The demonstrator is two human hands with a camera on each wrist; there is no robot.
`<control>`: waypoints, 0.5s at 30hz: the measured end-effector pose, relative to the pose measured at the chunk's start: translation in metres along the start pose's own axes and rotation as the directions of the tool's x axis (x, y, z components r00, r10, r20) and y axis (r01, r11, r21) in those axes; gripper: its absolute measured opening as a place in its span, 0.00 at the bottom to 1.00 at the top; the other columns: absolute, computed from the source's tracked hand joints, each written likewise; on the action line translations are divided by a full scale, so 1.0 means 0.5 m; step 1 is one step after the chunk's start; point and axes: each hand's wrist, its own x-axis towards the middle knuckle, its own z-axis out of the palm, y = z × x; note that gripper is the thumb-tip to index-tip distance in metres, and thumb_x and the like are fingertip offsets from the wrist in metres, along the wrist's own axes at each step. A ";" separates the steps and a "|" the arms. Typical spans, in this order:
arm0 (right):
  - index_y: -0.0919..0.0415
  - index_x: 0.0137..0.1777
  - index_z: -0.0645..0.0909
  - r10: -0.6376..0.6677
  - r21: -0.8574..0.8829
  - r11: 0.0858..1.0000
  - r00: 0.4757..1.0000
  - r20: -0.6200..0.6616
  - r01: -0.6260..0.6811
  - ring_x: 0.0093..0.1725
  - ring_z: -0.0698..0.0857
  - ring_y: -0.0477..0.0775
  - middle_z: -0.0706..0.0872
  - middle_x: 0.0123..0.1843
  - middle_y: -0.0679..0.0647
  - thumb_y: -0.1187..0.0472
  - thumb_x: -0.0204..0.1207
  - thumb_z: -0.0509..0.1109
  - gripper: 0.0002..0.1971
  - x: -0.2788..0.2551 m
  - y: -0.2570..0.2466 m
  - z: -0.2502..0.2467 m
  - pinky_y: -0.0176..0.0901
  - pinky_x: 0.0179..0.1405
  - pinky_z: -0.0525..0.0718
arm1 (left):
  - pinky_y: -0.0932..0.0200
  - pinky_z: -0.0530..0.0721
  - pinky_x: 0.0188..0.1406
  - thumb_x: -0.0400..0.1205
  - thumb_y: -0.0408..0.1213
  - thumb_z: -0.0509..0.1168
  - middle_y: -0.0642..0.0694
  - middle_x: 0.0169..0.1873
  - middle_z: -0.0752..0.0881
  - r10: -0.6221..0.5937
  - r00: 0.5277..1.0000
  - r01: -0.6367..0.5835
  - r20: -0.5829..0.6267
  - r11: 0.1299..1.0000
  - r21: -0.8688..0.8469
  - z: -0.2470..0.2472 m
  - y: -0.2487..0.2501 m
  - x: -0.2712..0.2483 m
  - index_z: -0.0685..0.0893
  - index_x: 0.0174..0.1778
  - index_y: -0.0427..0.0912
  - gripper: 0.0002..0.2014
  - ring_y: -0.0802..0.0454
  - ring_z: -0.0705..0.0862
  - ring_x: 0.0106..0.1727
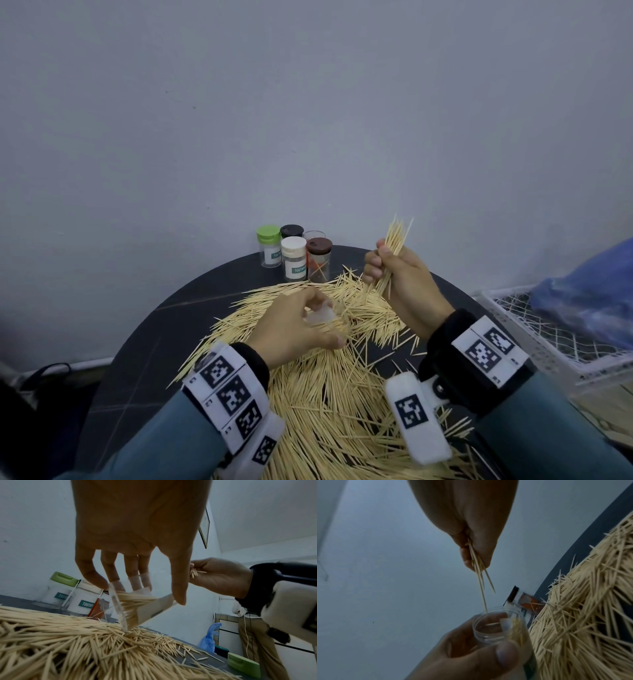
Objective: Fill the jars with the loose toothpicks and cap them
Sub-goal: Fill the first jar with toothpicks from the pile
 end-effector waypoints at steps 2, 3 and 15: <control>0.59 0.43 0.68 -0.026 0.002 1.000 1.000 -0.001 0.026 0.25 0.71 0.42 0.70 0.29 0.49 0.65 0.86 0.49 0.11 -0.001 0.011 0.003 0.33 0.29 0.74 | 0.68 0.73 0.42 0.65 0.50 0.80 0.57 0.55 0.82 0.025 0.999 -0.025 0.024 1.000 -0.005 0.005 0.003 -0.003 0.80 0.60 0.52 0.28 0.59 0.79 0.53; 0.59 0.43 0.68 -0.038 -0.016 0.999 0.999 -0.001 0.038 0.25 0.72 0.42 0.71 0.29 0.49 0.65 0.86 0.49 0.11 -0.003 0.018 0.004 0.35 0.32 0.73 | 0.69 0.74 0.41 0.66 0.51 0.79 0.57 0.55 0.83 0.039 0.999 -0.039 0.032 0.999 -0.016 0.008 0.005 -0.004 0.80 0.61 0.51 0.28 0.59 0.79 0.53; 0.58 0.45 0.69 -0.084 -0.159 0.983 0.996 0.018 0.086 0.30 0.72 0.44 0.71 0.30 0.47 0.62 0.87 0.49 0.10 -0.015 0.051 0.006 0.37 0.41 0.72 | 0.69 0.79 0.44 0.69 0.55 0.75 0.59 0.54 0.82 0.044 0.999 -0.045 -0.005 0.991 -0.123 0.015 0.004 -0.005 0.78 0.62 0.53 0.27 0.62 0.81 0.52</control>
